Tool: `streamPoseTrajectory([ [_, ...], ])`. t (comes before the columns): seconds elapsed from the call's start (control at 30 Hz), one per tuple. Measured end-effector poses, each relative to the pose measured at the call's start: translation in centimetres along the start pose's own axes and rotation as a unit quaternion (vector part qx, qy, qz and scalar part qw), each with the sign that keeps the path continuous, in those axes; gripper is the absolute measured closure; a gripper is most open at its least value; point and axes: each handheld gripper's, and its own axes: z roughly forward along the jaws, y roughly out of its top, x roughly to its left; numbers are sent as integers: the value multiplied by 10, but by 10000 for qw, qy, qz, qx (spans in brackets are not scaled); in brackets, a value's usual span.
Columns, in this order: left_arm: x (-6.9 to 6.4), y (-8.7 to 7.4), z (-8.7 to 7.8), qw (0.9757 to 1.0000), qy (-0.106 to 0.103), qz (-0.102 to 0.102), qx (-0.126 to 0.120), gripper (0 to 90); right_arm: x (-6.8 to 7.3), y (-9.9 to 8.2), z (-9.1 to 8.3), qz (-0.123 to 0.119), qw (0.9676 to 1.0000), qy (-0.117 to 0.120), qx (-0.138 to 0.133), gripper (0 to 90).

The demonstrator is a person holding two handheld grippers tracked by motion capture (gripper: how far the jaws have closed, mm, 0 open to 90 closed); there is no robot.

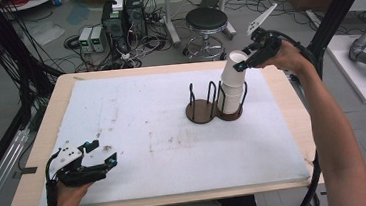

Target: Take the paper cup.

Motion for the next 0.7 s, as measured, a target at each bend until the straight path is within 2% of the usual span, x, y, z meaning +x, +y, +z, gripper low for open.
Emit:
streamPoseTrajectory([
  [0.13, 1, 0, -1, 10000, 25, -28, -22, 196, 4, 4, -10, -11, 10000, -52, -71, 341],
  [0.37, 0, 1, -1, 10000, -6, 1, -35, 197, 10, 8, -31, -116, 9992, -165, -345, 342],
  [0.7, -3, 3, 0, 10000, -34, 32, -53, 196, 19, 13, -48, -166, 9982, -221, -536, 342],
])
